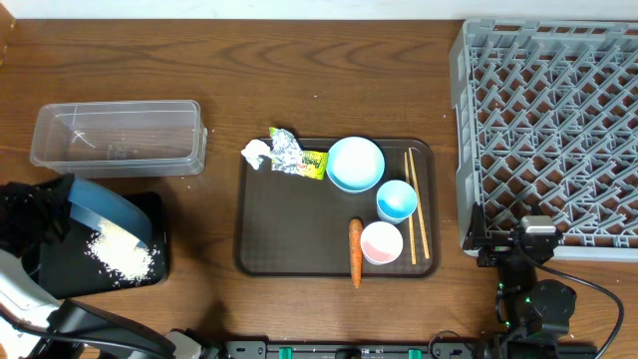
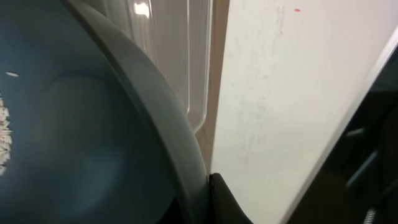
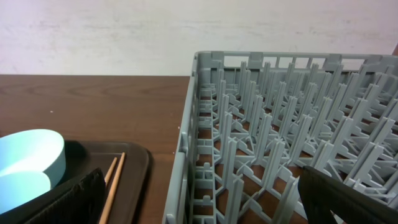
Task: Sort waste into correct bins and load items into the dishwasher rack
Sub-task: 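Carry the bowl left and tip rice onto the black tray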
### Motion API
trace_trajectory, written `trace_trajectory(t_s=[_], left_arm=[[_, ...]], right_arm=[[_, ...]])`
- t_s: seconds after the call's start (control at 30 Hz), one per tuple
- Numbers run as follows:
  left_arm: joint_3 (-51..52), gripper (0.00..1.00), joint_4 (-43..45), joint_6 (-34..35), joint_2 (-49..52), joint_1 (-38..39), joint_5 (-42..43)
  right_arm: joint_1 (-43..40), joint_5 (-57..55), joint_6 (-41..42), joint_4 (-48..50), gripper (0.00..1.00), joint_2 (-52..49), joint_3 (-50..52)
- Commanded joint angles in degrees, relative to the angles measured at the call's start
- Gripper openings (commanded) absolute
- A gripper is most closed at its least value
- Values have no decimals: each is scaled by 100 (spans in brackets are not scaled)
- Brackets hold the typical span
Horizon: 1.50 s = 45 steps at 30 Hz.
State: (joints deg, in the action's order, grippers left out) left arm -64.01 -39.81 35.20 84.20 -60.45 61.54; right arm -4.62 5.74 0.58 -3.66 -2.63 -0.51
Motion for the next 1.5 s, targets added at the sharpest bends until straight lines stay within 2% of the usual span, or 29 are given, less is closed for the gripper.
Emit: trace_trajectory(t_s=[0.0,0.07,0.17,0.23,0.33,0.43,0.5,0.53,0.63,0.73,0.83,0.93,1.07,1.13,1.3,1.47], left_arm=[[15,6,-42,157,-24,-111,616],[15,6,46,162,-24,-151,907],[15,6,-4,201,17,-160,654],[15,6,-96,197,70,-157,1069],[15,6,153,199,105,-164,793],[15,6,-2,192,142,-162,1320],[15,6,232,197,142,-164,997],[15,6,74,199,153,-162,1088],[15,6,-229,201,142,-162,2100],[15,6,-4,227,149,-164,1521],[15,6,-573,39,122,-162,1788],[15,6,-605,-26,63,-155,1829],[15,6,-903,-442,-146,-151,2044],[15,6,-1185,-675,-363,-151,1860],[15,6,-1827,-778,-1158,-74,483],[15,6,-1910,-857,-1982,603,-562]], right_arm=[[31,9,-44,-4,99,-11,20],[31,9,-44,-4,99,-11,20],[31,9,-44,-4,99,-11,20],[31,9,-44,-4,99,-11,20],[31,9,-44,-4,99,-11,20],[31,9,-44,-4,99,-11,20],[31,9,-44,-4,99,-11,20],[31,9,-44,-4,99,-11,20],[31,9,-44,-4,99,-11,20],[31,9,-44,-4,99,-11,20],[31,9,-44,-4,99,-11,20],[31,9,-44,-4,99,-11,20],[31,9,-44,-4,99,-11,20],[31,9,-44,-4,99,-11,20],[31,9,-44,-4,99,-11,20],[31,9,-44,-4,99,-11,20]])
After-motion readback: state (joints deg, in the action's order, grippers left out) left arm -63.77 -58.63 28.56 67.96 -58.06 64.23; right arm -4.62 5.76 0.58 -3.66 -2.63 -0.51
